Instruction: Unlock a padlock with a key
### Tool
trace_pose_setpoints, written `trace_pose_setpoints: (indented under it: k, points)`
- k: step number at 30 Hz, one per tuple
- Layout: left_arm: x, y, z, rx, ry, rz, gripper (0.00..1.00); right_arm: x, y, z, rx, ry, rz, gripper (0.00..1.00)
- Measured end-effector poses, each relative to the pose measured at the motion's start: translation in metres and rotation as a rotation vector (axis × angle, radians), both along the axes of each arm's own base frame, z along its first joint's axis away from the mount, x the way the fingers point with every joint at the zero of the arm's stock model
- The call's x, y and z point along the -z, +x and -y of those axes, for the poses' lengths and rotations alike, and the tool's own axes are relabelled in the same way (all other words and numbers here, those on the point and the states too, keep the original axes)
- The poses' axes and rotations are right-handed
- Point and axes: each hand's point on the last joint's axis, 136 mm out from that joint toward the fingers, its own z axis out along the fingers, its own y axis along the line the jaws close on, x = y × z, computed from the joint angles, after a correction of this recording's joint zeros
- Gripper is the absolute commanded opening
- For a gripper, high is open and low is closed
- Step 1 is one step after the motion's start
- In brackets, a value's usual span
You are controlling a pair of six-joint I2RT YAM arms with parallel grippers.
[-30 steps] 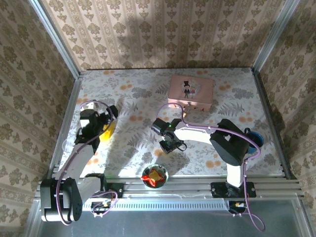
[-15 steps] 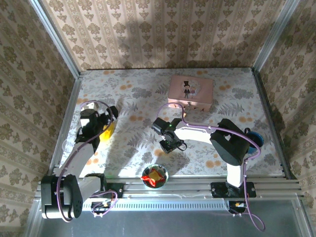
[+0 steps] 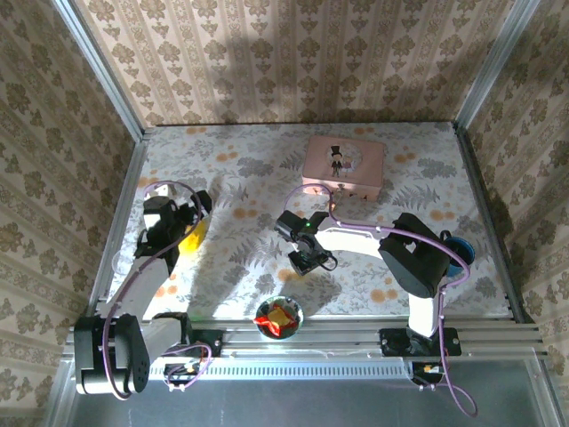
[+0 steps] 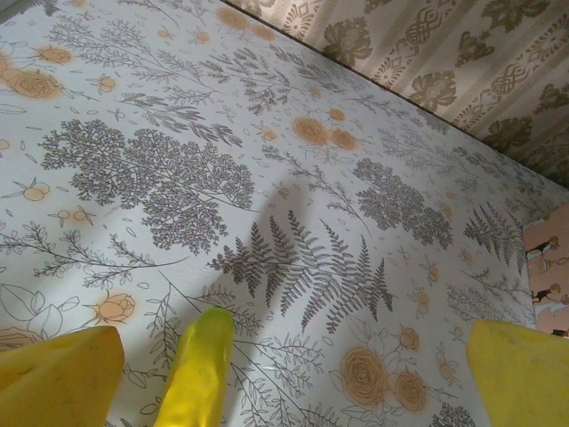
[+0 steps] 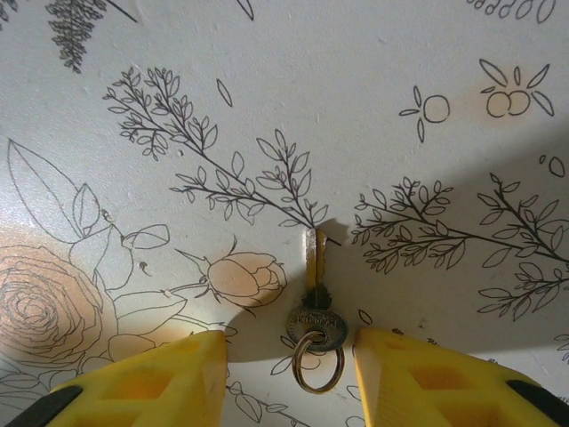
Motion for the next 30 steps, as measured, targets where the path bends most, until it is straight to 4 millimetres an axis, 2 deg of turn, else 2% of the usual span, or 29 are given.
trace_pose_setpoints:
  k: [8, 21, 28, 30]
  points:
    - [0.0000, -0.0001, 0.0005, 0.002, -0.002, 0.000, 1.00, -0.0002, 0.0005, 0.0006, 0.002, 0.000, -0.001, 0.39]
    - [-0.0001, -0.0002, 0.0017, 0.006, -0.011, -0.001, 1.00, -0.0013, 0.0004, 0.0003, 0.004, 0.008, -0.004, 0.20]
    - [-0.0001, -0.0003, 0.0017, 0.006, -0.011, -0.001, 1.00, -0.0047, 0.0017, -0.0010, 0.002, 0.017, 0.005, 0.00]
    - [0.0000, -0.0003, 0.0017, 0.006, -0.011, -0.002, 1.00, -0.0052, 0.0017, -0.0011, -0.001, 0.018, 0.006, 0.00]
